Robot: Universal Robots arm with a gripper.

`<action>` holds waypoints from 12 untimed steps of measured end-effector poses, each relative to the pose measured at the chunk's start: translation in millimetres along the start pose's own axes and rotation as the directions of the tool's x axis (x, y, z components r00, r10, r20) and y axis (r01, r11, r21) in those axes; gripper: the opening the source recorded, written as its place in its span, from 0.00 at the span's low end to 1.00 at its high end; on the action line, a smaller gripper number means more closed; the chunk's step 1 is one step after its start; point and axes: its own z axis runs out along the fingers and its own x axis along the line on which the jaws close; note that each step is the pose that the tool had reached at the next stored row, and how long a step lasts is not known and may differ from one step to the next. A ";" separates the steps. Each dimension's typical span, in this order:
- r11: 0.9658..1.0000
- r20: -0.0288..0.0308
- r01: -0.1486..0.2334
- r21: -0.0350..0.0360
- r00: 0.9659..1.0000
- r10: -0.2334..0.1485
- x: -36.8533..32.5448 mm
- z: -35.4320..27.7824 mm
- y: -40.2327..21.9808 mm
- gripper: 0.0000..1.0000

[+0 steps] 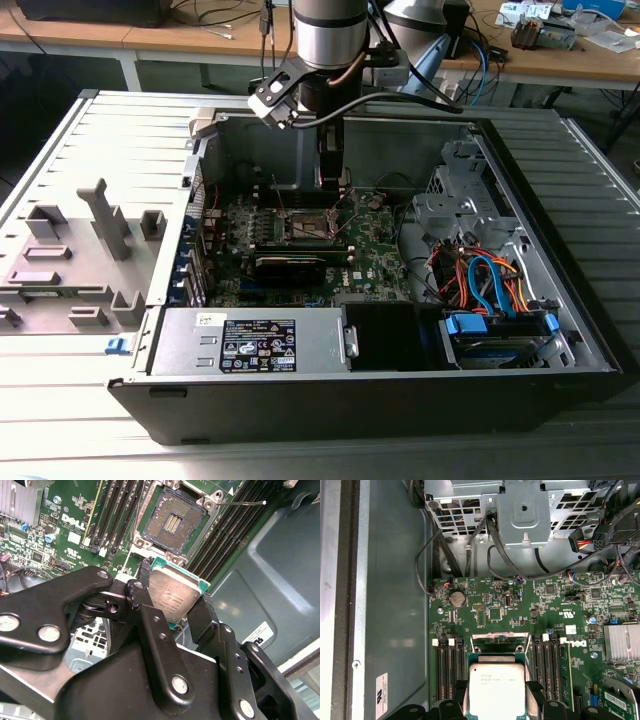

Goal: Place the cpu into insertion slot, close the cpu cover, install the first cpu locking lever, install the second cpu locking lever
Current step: 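Place the cpu into insertion slot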

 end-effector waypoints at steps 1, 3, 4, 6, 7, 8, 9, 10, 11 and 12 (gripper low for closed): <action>1.000 0.000 -0.001 0.000 1.000 0.001 0.0 0.0 0.0 0.54; 1.000 0.000 -0.002 0.000 1.000 0.002 0.0 0.1 0.0 0.54; 1.000 0.000 -0.003 0.000 1.000 0.003 0.0 0.2 0.0 0.54; 1.000 0.000 -0.004 0.000 1.000 0.004 0.0 0.3 0.0 0.54; 1.000 0.000 -0.005 0.000 1.000 0.005 0.0 0.3 0.0 0.54; 1.000 0.000 -0.006 0.000 1.000 0.006 0.0 0.3 0.0 0.54; 1.000 0.001 -0.006 0.000 1.000 0.006 0.0 0.4 0.0 0.54; 1.000 0.001 -0.007 0.000 1.000 0.007 0.0 0.4 0.0 0.54; 1.000 0.001 -0.008 0.000 1.000 0.008 0.0 0.5 0.0 0.54; 1.000 0.001 -0.009 0.000 1.000 0.009 0.0 0.5 0.0 0.54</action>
